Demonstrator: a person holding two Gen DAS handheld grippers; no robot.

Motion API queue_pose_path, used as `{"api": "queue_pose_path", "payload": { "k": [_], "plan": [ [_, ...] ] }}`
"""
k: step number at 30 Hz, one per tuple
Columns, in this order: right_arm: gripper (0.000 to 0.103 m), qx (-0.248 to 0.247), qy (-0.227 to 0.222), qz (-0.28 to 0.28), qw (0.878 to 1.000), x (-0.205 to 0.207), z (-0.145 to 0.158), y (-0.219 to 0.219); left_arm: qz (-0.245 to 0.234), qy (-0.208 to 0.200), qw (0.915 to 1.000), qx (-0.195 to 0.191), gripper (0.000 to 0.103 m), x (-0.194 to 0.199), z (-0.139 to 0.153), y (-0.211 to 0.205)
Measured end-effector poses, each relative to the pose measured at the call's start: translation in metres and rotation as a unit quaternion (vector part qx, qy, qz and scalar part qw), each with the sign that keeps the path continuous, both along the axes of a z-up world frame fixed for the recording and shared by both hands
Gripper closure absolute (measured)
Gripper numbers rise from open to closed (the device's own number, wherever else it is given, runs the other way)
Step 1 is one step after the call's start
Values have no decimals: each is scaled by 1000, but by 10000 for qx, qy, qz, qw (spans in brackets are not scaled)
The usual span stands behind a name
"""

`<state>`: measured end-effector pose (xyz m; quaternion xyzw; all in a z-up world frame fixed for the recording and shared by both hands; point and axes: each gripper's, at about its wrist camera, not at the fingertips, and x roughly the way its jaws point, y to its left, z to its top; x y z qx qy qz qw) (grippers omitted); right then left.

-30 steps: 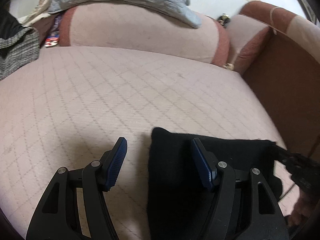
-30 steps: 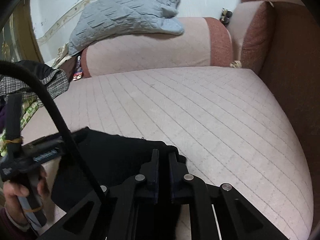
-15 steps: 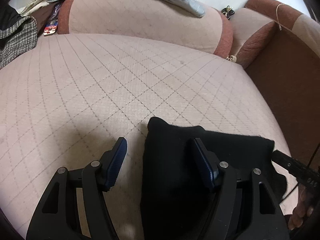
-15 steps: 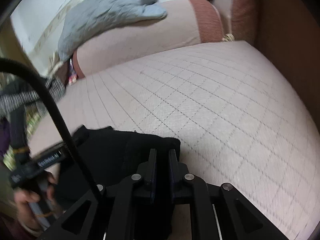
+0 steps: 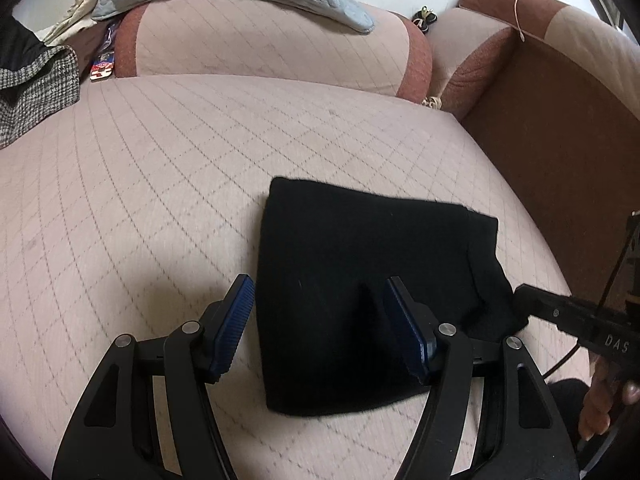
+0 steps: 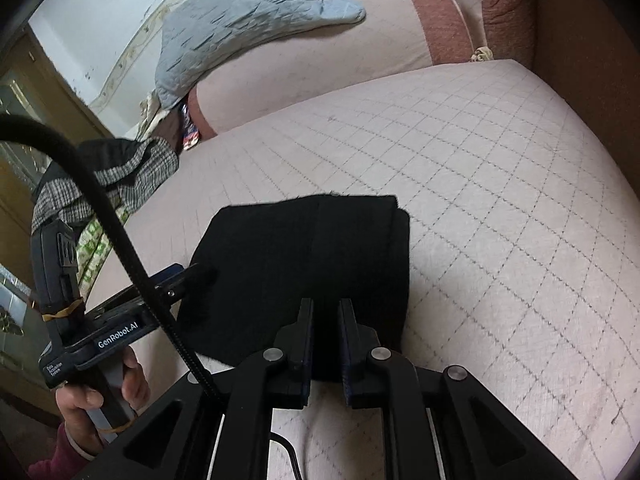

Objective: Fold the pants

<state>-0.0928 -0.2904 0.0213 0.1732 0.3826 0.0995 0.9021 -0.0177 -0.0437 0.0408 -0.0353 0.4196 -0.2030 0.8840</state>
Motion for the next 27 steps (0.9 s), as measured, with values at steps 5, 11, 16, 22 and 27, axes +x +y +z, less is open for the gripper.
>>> {"api": "queue_pose_path", "payload": {
  "k": [5,11,16,22,27],
  "plan": [
    [84,174,89,-55,9998,-2,-6,-2,-16,-75,9995,317,35,-11,-14,-8],
    [87,-422,-106,233,9988,1,-3,20,31,-70,9996,268,35,-7,-17,-6],
    [98,-936,-401,259,9945,-12,12,30,18,-89,9997,230,35,-9,-14,-6],
    [101,-1441,-68,38,9895,-10,1,24,-23,-212,9991,377,35,-13,-14,-9],
    [101,-1026,101,7,9947,-5,-9,13,-13,-278,9986,459,35,-13,-15,-12]
  ]
}}
